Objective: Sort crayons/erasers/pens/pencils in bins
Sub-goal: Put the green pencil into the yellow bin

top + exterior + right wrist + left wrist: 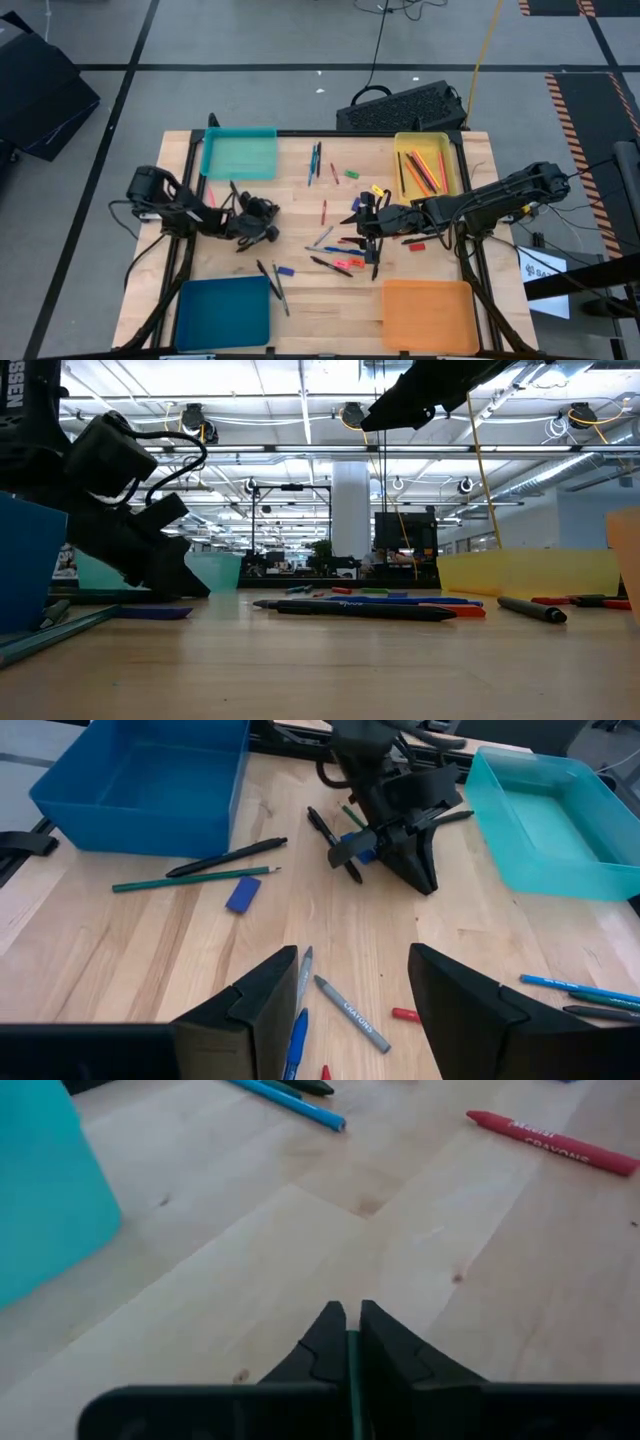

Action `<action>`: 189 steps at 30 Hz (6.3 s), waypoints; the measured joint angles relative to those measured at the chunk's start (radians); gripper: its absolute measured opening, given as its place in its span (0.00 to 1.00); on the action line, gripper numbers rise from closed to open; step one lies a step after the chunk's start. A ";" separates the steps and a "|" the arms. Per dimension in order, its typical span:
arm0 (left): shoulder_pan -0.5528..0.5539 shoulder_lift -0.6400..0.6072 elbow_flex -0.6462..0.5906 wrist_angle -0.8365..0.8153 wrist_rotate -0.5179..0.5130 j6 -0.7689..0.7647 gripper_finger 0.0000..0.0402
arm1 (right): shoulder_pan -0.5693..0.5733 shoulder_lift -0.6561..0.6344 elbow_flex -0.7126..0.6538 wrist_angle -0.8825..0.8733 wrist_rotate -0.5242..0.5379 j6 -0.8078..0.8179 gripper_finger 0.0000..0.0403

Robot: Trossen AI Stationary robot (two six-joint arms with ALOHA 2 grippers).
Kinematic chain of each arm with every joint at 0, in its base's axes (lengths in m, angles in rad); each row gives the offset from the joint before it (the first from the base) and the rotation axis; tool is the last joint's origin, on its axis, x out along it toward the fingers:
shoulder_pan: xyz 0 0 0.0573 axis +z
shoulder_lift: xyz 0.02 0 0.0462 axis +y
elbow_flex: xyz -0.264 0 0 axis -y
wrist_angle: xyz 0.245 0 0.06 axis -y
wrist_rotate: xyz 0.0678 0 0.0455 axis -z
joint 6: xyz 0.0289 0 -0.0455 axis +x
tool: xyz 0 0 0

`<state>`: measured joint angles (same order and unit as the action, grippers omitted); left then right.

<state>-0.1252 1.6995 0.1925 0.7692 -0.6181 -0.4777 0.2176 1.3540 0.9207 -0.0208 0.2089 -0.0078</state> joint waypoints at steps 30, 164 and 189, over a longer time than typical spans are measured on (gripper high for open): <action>0.088 -0.412 0.696 -0.122 0.450 0.210 0.05 | -0.084 0.130 -0.028 0.792 0.021 0.266 0.53; -0.337 -0.541 1.053 -1.255 -0.217 -0.036 0.13 | -0.137 0.551 -0.399 0.838 -0.051 0.180 0.18; -0.336 -0.541 1.053 -1.268 -0.187 -0.025 0.17 | -0.250 0.588 -0.399 0.812 -0.176 0.046 0.03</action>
<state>-0.4614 1.1587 1.2457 -0.4984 -0.8047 -0.5022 -0.0326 1.9419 0.5216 0.7916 0.0333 0.0386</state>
